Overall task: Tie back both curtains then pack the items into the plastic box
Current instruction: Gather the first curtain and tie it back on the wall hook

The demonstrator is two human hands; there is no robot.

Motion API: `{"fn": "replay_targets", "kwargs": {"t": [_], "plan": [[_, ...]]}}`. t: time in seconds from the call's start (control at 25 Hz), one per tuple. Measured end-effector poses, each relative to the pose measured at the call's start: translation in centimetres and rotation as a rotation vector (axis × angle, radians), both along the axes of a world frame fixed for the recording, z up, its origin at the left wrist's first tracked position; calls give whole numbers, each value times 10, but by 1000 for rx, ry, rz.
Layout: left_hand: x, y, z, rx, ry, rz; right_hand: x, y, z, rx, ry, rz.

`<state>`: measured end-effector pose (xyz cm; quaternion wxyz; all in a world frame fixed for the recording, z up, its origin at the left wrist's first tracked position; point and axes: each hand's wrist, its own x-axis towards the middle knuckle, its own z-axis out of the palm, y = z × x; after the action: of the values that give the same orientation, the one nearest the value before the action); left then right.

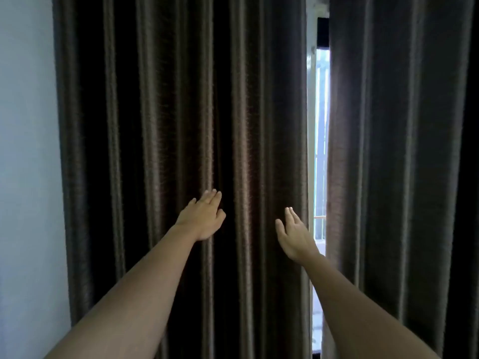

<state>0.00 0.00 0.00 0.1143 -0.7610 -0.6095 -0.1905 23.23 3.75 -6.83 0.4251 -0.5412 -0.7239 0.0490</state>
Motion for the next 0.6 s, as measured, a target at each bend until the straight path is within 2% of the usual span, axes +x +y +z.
{"fn": "replay_targets", "kwargs": {"t": [0.12,0.32,0.6], "plan": [[20,23,11,90,25,-135,17,11,-14,-4,165,-73],[89,80,43,234,73,-279,43,52,-21,14,188,-72],[176,180,105,453,232,-213,67,157,0,130,261,7]]}}
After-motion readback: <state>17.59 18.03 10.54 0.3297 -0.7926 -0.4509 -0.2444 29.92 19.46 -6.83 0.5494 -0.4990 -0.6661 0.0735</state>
